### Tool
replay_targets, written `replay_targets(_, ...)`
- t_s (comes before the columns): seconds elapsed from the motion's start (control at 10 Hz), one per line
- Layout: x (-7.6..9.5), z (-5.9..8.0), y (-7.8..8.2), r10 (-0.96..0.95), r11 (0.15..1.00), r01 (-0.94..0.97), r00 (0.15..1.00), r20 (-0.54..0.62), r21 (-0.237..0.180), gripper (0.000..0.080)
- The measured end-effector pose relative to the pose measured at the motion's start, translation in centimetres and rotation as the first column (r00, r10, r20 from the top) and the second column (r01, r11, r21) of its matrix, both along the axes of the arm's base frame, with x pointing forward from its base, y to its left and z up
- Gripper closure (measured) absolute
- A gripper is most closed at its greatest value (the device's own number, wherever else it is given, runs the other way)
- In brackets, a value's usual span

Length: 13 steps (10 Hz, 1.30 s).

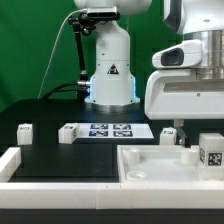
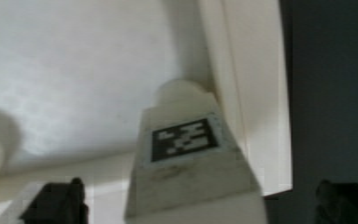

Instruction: Assemble one leg

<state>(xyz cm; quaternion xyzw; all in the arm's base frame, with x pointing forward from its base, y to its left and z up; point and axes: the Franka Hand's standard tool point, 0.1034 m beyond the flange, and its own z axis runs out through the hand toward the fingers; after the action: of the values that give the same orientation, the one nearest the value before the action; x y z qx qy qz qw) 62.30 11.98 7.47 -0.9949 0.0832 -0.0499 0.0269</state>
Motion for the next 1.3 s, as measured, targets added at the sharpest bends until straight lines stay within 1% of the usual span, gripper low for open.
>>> replay_targets(0.1, 0.01, 0.00, -0.05, 0.001, 1.000, -0.001, 1.000, 0.000, 0.000, 0.0277)
replay_targets(0.2, 0.01, 0.00, -0.05, -0.002, 1.000, 0.002, 1.000, 0.000, 0.000, 0.0277)
replay_targets(0.3, 0.01, 0.00, -0.07, -0.003, 1.000, 0.003, 1.000, 0.000, 0.000, 0.0460)
replay_targets(0.4, 0.02, 0.01, -0.10, -0.019, 1.000, 0.019, 1.000, -0.001, 0.002, 0.0460)
replay_targets(0.5, 0.04, 0.01, -0.20, -0.034, 0.999, 0.034, 0.999, -0.001, 0.003, 0.0510)
replay_targets(0.6, 0.06, 0.01, -0.35, -0.051, 0.999, 0.051, 0.999, -0.002, 0.005, 0.0510)
replay_targets(0.8, 0.07, 0.02, -0.55, -0.258, 0.965, 0.259, 0.966, -0.017, 0.036, 0.0510)
replay_targets(1.0, 0.05, 0.03, -0.71, -0.466, 0.882, 0.468, 0.884, -0.040, 0.061, 0.0510)
replay_targets(1.3, -0.10, 0.02, -0.65, -0.717, 0.688, 0.721, 0.693, -0.076, 0.075, 0.0509)
